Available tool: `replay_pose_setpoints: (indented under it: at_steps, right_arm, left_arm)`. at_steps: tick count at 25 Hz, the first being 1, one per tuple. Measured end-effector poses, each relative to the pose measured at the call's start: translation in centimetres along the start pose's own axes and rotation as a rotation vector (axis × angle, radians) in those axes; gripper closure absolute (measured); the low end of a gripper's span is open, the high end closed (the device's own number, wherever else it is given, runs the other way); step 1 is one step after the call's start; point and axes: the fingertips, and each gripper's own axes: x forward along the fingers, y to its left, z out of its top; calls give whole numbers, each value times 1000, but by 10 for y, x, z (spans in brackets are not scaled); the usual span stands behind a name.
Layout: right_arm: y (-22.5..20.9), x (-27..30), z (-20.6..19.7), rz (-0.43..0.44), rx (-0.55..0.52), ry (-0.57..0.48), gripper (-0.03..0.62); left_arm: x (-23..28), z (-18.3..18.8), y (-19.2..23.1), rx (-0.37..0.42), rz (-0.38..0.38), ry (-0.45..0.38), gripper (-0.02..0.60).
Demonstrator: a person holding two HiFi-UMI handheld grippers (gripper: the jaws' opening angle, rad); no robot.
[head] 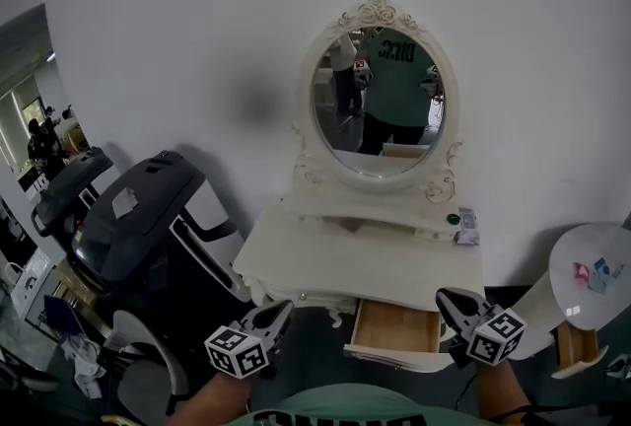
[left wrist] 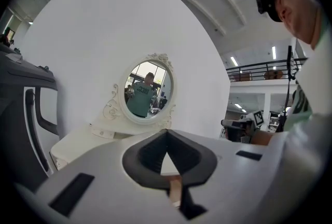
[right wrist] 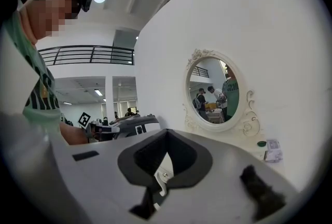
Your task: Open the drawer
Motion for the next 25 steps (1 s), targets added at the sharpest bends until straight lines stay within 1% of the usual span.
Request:
replay_pose_setpoints:
  at_steps: [2, 5, 9, 15, 19, 25]
  right_arm:
    - [5, 5, -1, 6, 0, 4, 583]
    - [19, 17, 8, -16, -18, -15, 583]
    - [41, 32, 20, -61, -23, -38, 583]
    - [64, 56, 28, -110, -10, -56, 583]
    - [66, 60, 32, -140, -39, -48, 583]
    - [57, 52, 30, -160, -44, -33, 583]
  left_arm:
    - [-5, 8, -2, 6, -12, -27, 574]
    - [-12, 18, 4, 31, -53, -44, 574]
    - [-21, 37, 24, 41, -98, -65, 574]
    - [-33, 68, 60, 53, -121, -104, 574]
    - [-29, 69, 68, 35, -138, -111, 574]
    - [-17, 61, 53, 26, -179, -101, 574]
